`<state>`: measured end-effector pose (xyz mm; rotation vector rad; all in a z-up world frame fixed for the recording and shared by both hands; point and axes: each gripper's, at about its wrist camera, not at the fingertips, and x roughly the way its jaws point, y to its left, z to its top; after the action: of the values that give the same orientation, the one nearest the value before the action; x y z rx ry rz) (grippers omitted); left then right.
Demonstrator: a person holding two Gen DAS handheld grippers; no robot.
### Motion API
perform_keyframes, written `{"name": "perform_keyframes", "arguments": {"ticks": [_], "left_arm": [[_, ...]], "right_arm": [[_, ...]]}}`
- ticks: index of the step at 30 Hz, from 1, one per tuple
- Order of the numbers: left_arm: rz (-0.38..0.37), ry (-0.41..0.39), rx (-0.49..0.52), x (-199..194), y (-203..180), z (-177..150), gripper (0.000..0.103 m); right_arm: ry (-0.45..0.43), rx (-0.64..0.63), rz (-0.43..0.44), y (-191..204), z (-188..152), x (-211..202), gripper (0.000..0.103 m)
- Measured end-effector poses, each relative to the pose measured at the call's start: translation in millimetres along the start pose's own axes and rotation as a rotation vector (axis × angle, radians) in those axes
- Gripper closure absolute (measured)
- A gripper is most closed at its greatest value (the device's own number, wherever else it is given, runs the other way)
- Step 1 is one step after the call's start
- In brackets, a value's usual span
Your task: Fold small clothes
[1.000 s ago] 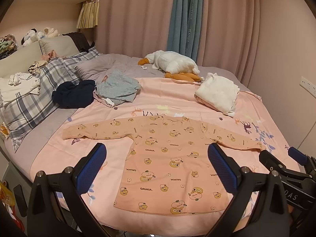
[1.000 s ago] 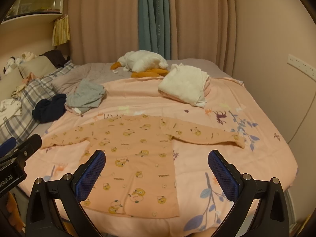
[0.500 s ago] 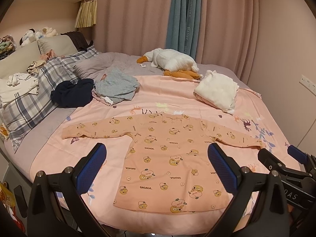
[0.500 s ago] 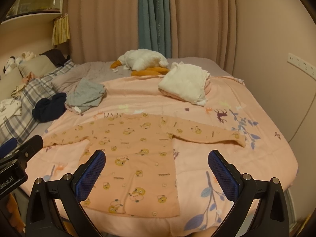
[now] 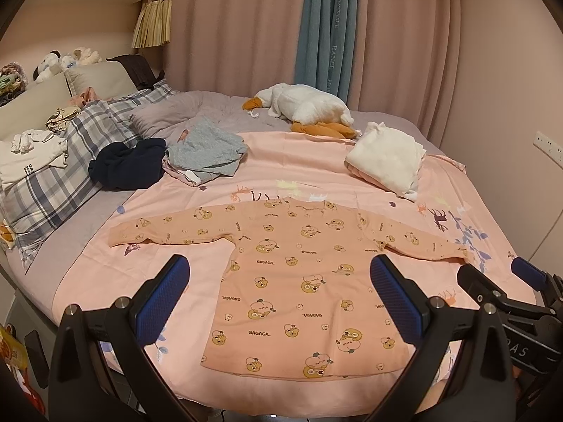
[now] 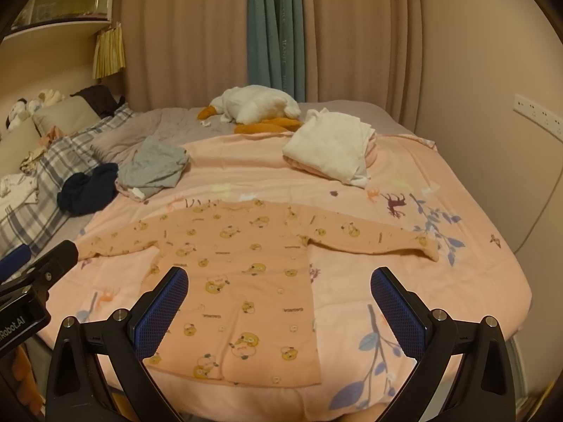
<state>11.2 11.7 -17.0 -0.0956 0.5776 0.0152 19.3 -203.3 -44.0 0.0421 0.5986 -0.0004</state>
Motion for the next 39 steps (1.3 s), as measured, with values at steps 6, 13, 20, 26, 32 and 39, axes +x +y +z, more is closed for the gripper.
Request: {"name": "perform_keyframes", "arguments": {"ticks": [6, 13, 20, 26, 32, 39], "left_arm": [[0.001, 0.009, 0.004, 4.8, -2.2, 0.6, 0.0], [0.0, 0.014, 0.004, 7.2, -1.0, 1.2, 0.0], [-0.003, 0.015, 0.017, 9.2, -2.0, -0.4, 0.0], [0.002, 0.016, 0.019, 8.9, -4.8, -2.0, 0.0], [0.001, 0.022, 0.028, 9.1, -7.6, -2.7, 0.0], [-0.009, 0.03, 0.03, 9.8, -9.1, -2.5, 0.0]], "right_arm": [[0.01, -0.019, -0.003, 3.5, 0.5, 5.0, 0.0], [0.021, -0.009, -0.004, 1.0, 2.3, 9.9, 0.0], [0.026, -0.008, -0.001, 1.0, 1.9, 9.6, 0.0], [0.031, -0.004, -0.019, 0.2, -1.2, 10.1, 0.0], [0.03, -0.002, -0.019, -0.7, -2.1, 9.9, 0.0], [0.033, -0.005, -0.019, -1.1, -1.8, 10.1, 0.0]]}}
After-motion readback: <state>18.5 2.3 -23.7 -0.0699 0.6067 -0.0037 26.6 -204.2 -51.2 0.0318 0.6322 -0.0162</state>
